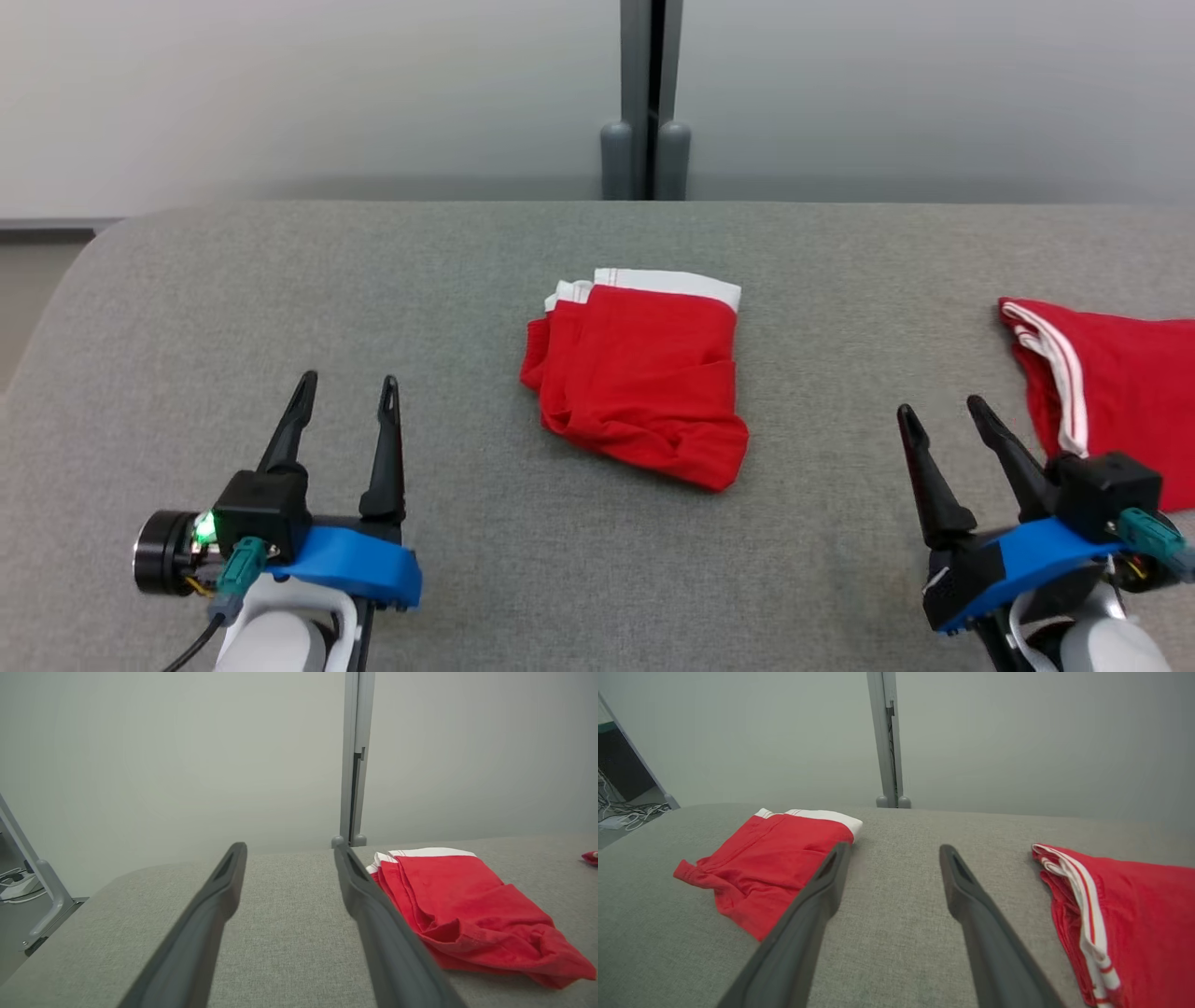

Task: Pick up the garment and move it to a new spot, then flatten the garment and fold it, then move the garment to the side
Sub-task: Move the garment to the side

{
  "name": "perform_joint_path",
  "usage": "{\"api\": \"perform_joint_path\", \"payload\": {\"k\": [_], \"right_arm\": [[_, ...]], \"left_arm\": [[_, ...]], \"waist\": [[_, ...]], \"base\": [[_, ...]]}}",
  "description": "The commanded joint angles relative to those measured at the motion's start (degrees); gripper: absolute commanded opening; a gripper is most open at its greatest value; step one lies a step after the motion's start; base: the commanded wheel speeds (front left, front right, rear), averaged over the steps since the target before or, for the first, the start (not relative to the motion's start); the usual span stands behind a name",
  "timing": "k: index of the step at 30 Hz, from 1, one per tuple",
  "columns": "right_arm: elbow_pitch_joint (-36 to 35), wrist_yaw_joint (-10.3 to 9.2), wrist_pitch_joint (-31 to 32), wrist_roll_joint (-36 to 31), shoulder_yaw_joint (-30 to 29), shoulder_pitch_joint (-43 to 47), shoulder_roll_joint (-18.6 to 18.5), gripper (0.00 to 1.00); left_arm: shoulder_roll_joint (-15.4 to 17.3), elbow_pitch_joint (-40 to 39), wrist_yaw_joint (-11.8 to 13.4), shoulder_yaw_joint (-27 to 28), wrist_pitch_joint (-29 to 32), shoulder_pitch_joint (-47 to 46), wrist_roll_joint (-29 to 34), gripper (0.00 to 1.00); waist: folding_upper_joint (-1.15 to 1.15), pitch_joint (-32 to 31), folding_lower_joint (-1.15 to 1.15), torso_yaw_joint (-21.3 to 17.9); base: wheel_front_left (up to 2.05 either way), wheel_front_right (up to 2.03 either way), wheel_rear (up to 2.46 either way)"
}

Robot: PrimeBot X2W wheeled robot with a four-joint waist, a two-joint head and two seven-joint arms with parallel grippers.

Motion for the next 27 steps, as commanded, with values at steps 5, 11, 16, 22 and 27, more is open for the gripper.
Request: {"api": "perform_joint_path", "payload": {"k": [5,11,16,22,27], "right_arm": [[8.4,0.00,-0.6,1.7,4.2,-8.0,-0.8,1.00],[21.3,0.00,-2.2,4.1,7.8,-15.4,0.8,1.00],[30.6,0.00,-3.1,5.6,9.4,-18.7,1.6,1.00],[37.2,0.00,-3.5,7.2,10.6,-21.0,2.1,0.00],[39.3,-0.01,-4.6,8.5,11.5,-22.0,1.8,0.00]], "left_arm": [[-1.6,0.5,-0.6,-0.8,-1.7,-4.6,0.7,1.00],[-2.7,2.5,-1.1,-1.1,-3.0,-6.7,0.8,1.00],[-3.3,4.0,-1.4,-1.5,-3.4,-7.2,0.6,1.00],[-3.6,5.0,-1.5,-1.7,-3.7,-7.8,0.8,1.00],[-3.7,5.5,-1.5,-1.8,-3.8,-7.9,0.8,1.00]], "waist": [[-0.01,6.3,-0.01,5.9],[-0.01,7.6,-0.01,7.3],[-0.01,7.5,-0.01,7.6],[-0.01,7.8,-0.01,7.0],[-0.01,7.5,-0.01,6.6]], "base": [[0.00,0.00,0.00],[0.00,0.00,0.00],[0.00,0.00,0.00],[0.00,0.00,0.00],[0.00,0.00,0.00]]}}
